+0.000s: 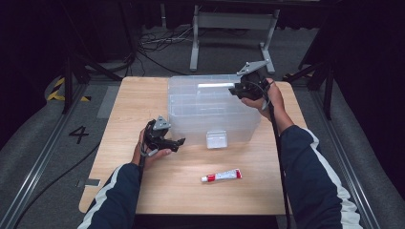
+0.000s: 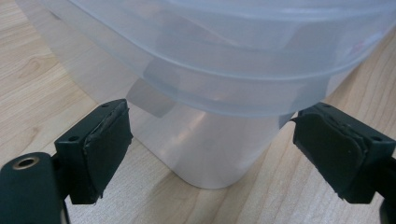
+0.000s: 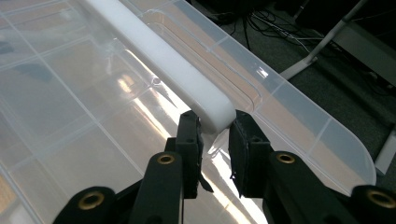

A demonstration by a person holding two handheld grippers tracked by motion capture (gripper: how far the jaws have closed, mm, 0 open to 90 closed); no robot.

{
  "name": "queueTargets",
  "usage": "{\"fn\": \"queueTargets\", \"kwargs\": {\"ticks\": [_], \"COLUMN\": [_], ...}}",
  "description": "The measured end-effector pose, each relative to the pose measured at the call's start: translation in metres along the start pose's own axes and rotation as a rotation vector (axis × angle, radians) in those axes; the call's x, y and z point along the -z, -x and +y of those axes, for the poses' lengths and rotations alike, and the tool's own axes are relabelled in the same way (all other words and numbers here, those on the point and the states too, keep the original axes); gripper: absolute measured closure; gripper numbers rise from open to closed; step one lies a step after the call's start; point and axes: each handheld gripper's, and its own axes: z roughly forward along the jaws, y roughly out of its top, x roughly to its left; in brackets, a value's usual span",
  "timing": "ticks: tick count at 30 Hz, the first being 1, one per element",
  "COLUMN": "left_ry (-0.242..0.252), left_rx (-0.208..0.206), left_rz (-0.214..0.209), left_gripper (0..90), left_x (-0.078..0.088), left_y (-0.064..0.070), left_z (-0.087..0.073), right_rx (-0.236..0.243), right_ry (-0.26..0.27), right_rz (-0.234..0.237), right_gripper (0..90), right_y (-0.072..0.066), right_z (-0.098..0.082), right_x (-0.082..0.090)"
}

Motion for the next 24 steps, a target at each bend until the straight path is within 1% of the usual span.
{"fn": "queueTargets", "kwargs": {"ticks": [2,5,7,10,12,13,17,21,24], "left_ry": [-0.003,-0.006,-0.009,-0.018,-0.020,-0.019,-0.024,-0.018,-0.020], "left_rx": [-0.005,-0.010,-0.018,-0.026,-0.031,-0.028,-0.042,-0.043,-0.055], "left_rz": [0.001,-0.011,-0.006,-0.011,-0.030,-0.038,-0.042,-0.070,-0.073], "left_gripper": [11.8,11.7,12.4,14.1,15.5,15.8,16.6,18.5,19.1], "left_x": [0.000,-0.001,-0.001,0.000,0.001,0.001,0.002,0.003,0.003], "left_y": [0.001,0.002,0.004,0.007,0.008,0.009,0.015,0.018,0.023], "left_z": [0.001,0.003,0.003,0.004,0.005,0.005,0.006,0.005,0.006], "right_rx": [0.000,0.004,0.005,0.010,0.014,0.019,0.027,0.026,0.027], "right_ry": [0.001,-0.004,-0.004,-0.006,-0.004,-0.008,-0.012,-0.007,-0.002], "right_rz": [-0.001,0.001,0.000,-0.008,-0.009,-0.010,-0.009,-0.016,-0.016], "right_gripper": [75.0,75.0,75.0,75.0,75.0,74.9,74.9,74.8,74.8], "right_y": [0.000,-0.001,-0.001,-0.003,-0.004,-0.005,-0.005,-0.006,-0.007], "right_z": [-0.002,-0.004,-0.007,-0.011,-0.013,-0.014,-0.018,-0.025,-0.030], "right_x": [0.002,0.006,0.009,0.014,0.017,0.019,0.024,0.031,0.036]}}
